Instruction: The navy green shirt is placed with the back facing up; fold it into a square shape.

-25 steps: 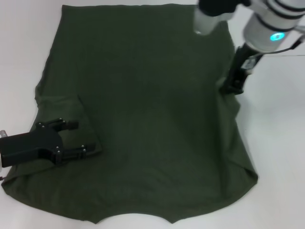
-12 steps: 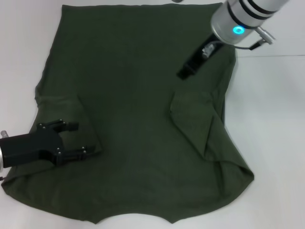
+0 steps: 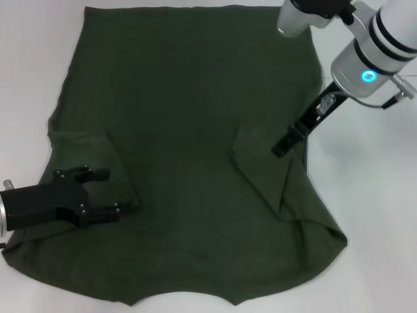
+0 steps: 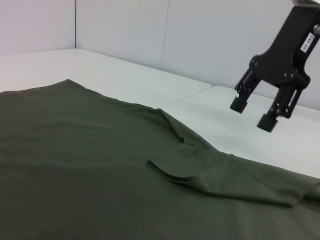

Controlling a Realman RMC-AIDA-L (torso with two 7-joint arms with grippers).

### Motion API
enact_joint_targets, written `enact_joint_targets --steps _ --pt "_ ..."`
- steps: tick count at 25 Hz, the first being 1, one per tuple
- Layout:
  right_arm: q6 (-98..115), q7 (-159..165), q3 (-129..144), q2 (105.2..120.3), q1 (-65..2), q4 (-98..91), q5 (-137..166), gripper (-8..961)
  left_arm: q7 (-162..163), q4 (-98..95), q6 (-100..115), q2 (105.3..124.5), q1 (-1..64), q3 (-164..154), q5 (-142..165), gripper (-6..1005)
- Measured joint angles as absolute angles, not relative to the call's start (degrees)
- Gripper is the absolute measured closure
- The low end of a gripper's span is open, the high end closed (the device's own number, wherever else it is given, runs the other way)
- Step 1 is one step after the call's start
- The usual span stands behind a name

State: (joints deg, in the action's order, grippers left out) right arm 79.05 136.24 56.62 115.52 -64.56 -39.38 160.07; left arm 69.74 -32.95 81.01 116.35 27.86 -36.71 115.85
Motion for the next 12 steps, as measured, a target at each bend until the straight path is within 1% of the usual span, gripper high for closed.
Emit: enact_joint_targets --steps 6,12 --pt "77.14 136.52 51.2 114.98 -63.41 -34.2 159.78 31 69.74 -32.87 80.88 116.52 27.94 -37.32 115.85 140" --pt "74.05 136.33 48.97 115.11 -60.58 -31.64 156.52 32 69.69 -32.79 80.38 116.54 27.99 -38.25 115.85 139"
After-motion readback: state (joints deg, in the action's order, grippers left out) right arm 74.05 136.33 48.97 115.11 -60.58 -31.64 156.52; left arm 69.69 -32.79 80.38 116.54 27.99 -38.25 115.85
